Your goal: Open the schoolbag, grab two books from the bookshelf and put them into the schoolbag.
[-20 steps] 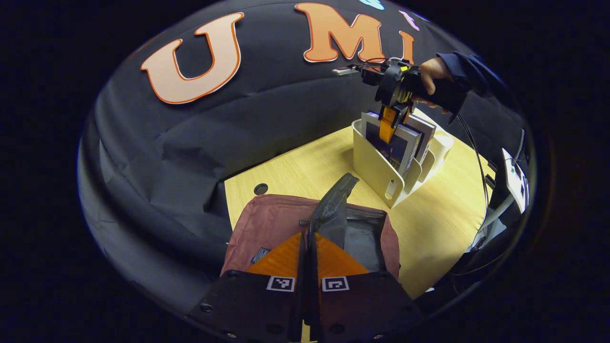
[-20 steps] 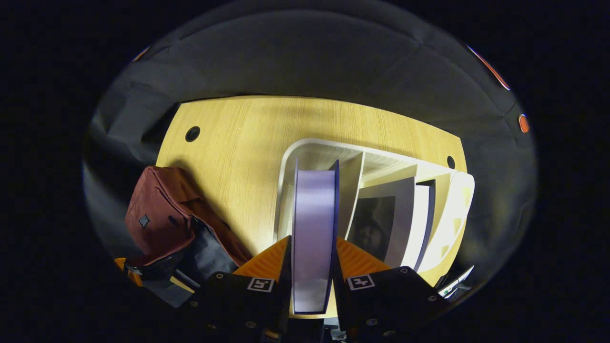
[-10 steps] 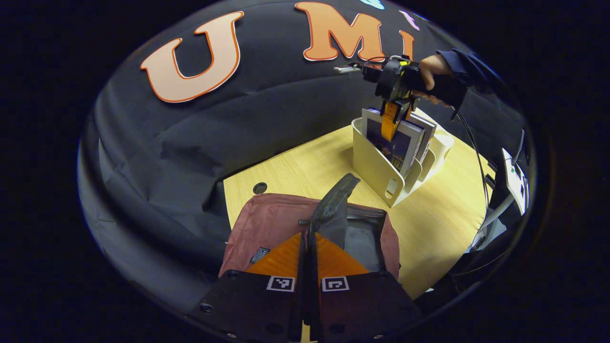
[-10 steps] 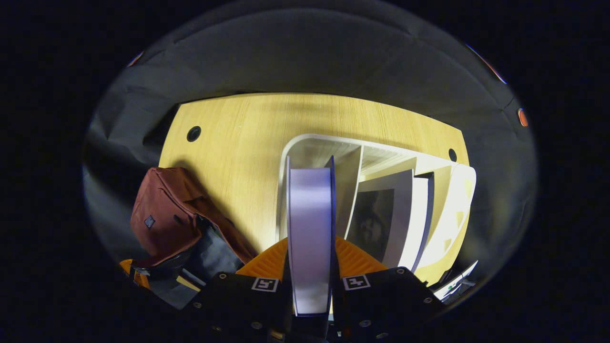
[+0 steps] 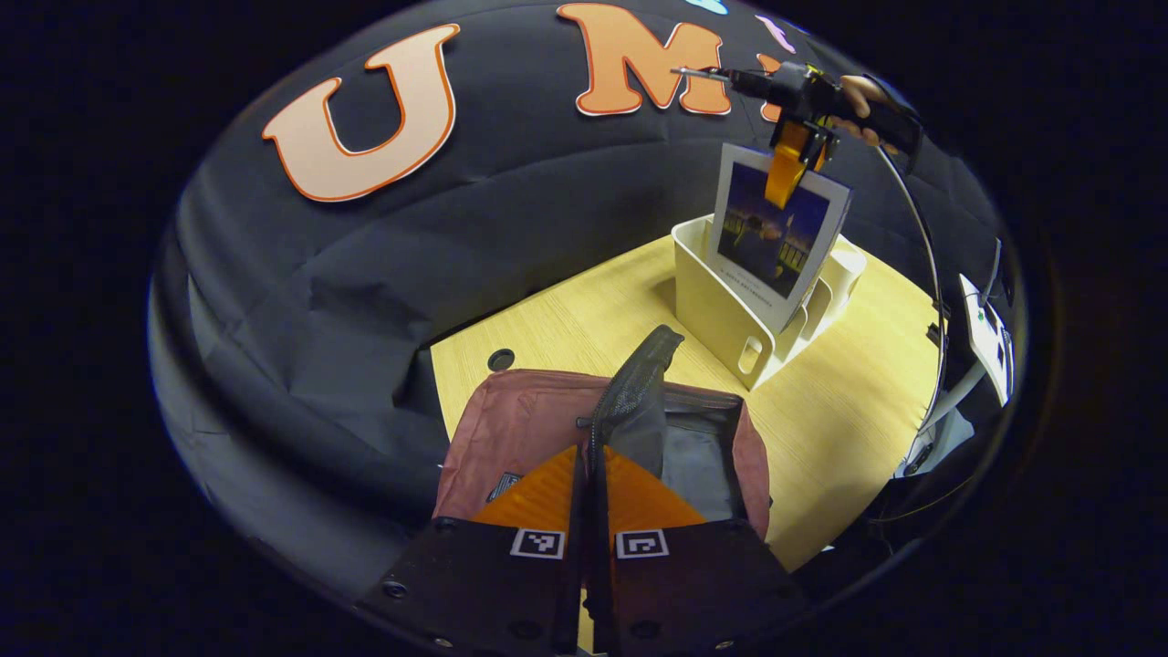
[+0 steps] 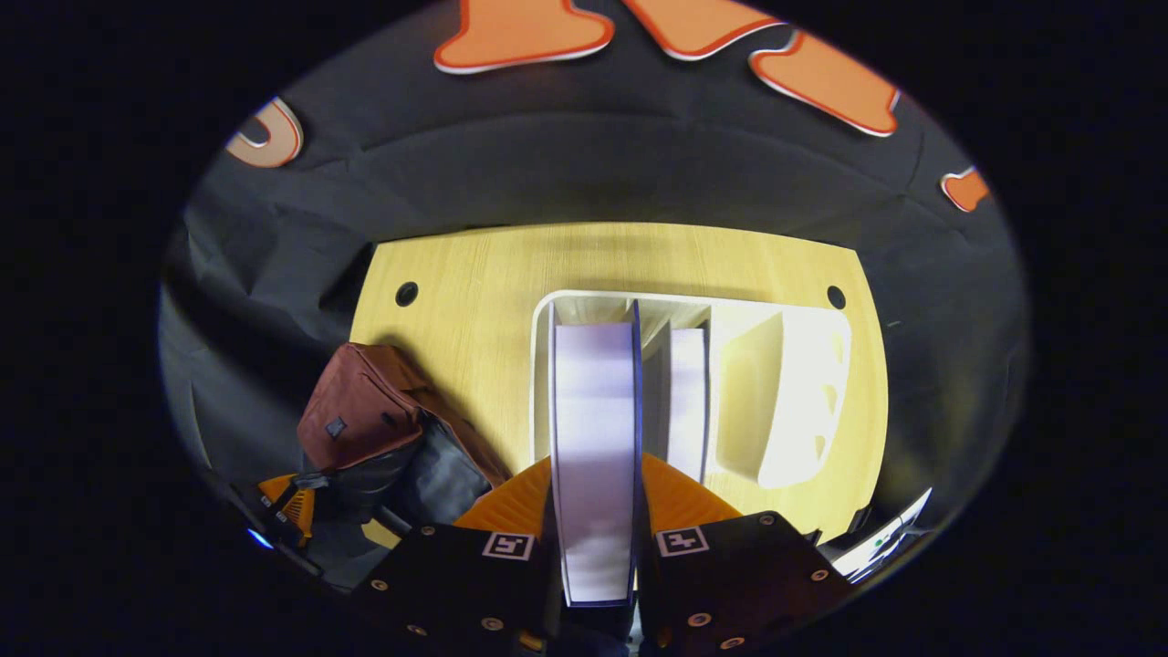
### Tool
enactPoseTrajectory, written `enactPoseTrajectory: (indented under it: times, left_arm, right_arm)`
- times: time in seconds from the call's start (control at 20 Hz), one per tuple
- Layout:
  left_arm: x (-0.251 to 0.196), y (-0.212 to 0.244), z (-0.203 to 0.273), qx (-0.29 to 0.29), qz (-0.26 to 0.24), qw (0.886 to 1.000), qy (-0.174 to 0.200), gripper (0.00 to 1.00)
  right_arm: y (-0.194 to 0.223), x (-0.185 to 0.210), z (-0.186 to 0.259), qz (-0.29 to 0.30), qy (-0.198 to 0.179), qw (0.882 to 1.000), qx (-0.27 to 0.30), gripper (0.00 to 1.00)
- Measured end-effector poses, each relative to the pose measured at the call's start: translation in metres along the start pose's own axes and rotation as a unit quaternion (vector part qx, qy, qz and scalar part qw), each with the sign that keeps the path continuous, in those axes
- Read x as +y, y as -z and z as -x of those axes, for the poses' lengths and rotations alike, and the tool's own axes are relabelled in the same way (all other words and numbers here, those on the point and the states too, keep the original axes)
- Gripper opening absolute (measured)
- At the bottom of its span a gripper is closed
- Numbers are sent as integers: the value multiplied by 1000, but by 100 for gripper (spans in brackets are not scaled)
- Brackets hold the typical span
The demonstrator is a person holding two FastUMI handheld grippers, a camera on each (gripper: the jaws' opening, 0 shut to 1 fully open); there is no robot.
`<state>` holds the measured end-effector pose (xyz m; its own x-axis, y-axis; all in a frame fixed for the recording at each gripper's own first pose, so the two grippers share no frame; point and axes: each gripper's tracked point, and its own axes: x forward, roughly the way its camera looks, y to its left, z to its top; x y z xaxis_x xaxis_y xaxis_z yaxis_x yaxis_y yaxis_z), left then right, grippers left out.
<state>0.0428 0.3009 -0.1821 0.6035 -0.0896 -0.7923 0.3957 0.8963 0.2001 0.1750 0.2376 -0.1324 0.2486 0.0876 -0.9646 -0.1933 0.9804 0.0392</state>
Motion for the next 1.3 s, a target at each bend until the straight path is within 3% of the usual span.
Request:
enactPoseTrajectory:
  times: [0.25, 0.6, 1.0, 1.3]
  left_arm:
    - [4, -10, 2, 4, -11, 1000, 4, 7]
    - [3, -16, -5, 14, -32, 999, 13, 7]
    - [7, -16, -14, 26, -32, 999, 16, 7]
    - [9, -18, -19, 34, -25, 999, 11, 7]
  right_arm:
    - [9, 9, 50, -12, -48, 998, -48, 34]
    - [34, 21, 85, -43, -105, 989, -90, 34]
    - [57, 54, 100, -65, -174, 977, -101, 33]
    - [91, 99, 73, -95, -240, 963, -75, 33]
